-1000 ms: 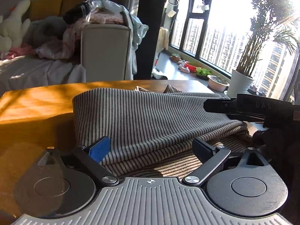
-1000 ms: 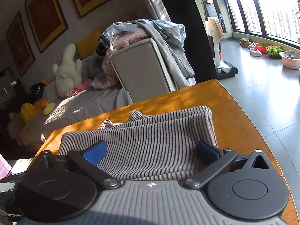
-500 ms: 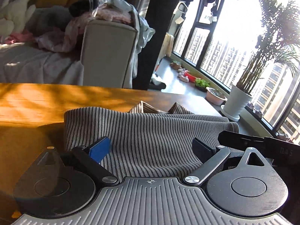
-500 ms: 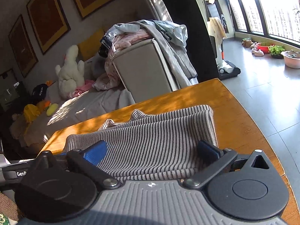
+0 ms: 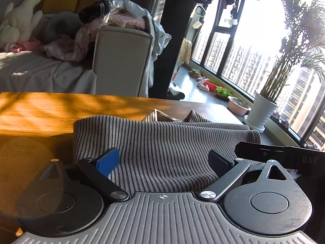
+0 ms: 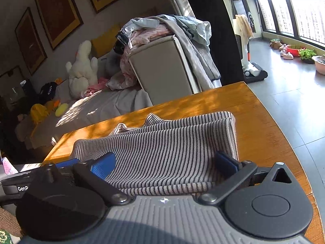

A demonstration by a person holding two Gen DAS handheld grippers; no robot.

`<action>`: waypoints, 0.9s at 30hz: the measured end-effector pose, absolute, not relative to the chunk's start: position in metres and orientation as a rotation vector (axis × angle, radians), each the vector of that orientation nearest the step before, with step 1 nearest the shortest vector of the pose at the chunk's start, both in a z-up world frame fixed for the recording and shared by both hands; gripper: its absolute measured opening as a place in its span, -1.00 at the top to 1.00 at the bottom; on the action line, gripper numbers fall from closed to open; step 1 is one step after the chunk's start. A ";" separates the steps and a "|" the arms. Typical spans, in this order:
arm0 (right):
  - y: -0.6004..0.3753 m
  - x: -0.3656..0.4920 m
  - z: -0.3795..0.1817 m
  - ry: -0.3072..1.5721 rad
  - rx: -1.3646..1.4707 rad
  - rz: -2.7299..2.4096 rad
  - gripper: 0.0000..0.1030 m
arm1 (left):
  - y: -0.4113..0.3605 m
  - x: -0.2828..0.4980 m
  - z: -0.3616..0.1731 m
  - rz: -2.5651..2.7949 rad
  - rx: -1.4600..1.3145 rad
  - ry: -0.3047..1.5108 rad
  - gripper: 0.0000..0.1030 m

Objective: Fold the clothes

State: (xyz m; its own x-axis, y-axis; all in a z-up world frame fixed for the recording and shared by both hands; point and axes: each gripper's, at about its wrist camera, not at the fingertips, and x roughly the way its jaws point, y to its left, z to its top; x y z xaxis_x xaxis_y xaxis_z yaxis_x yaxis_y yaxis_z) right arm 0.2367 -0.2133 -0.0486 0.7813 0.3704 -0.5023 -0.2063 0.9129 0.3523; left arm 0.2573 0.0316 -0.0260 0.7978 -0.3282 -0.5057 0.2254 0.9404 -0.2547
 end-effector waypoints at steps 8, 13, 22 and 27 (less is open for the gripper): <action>-0.212 0.237 -0.049 0.597 0.272 0.309 -1.00 | 0.037 0.255 -0.026 -0.314 -0.210 0.569 -0.94; -0.213 0.237 -0.050 0.596 0.272 0.309 -1.00 | 0.036 0.254 -0.026 -0.317 -0.212 0.568 -0.96; -0.218 0.236 -0.051 0.589 0.302 0.321 -1.00 | 0.036 0.254 -0.026 -0.326 -0.219 0.569 -0.99; -0.218 0.235 -0.050 0.589 0.297 0.318 -1.00 | 0.036 0.254 -0.026 -0.328 -0.223 0.569 -1.00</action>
